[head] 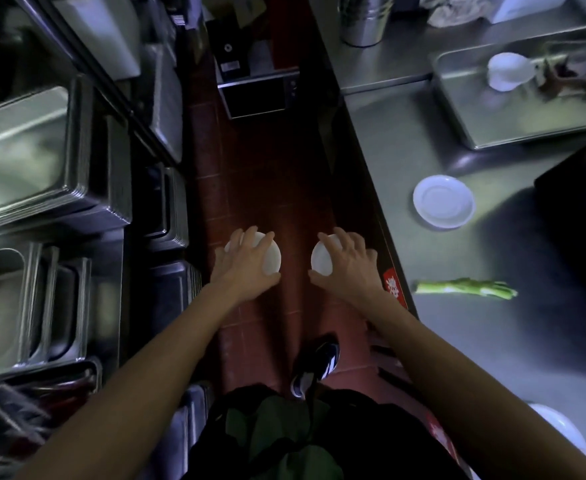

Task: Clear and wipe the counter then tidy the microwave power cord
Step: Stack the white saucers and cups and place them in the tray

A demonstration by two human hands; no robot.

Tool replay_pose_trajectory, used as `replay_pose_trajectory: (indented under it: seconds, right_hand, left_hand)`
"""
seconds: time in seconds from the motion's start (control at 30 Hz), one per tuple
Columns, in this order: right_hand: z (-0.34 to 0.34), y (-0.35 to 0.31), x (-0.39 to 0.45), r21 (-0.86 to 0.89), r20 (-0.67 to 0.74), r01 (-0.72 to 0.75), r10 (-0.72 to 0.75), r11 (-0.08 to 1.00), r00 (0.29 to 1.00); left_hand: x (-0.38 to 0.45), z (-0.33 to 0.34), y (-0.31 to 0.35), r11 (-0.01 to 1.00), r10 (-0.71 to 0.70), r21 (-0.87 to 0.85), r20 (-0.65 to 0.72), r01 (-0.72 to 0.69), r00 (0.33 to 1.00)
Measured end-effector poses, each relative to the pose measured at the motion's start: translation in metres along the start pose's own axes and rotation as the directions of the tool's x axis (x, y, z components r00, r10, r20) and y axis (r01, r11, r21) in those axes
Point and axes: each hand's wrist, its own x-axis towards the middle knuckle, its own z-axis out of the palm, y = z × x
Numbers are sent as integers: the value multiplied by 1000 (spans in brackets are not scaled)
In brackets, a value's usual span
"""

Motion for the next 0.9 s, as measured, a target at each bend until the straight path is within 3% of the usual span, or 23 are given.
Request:
replay_pose_trajectory:
  seconds: [0.23,0.5,0.9]
  right_hand:
    - [-32,12,53,-8,-38,-11,10,1000,999]
    - [-48,26,116,-2,-126,-68,67,998,990]
    - [-105,23,231,-19,-246,-315,301,949,921]
  left_hand:
    - [54,-20,4,1000,6,-4,-40,-6,999]
    - [137,-32,-8,993,49,-106,15,-47,999]
    - [319,-122,-13,955,287,-84,-4,-286,958]
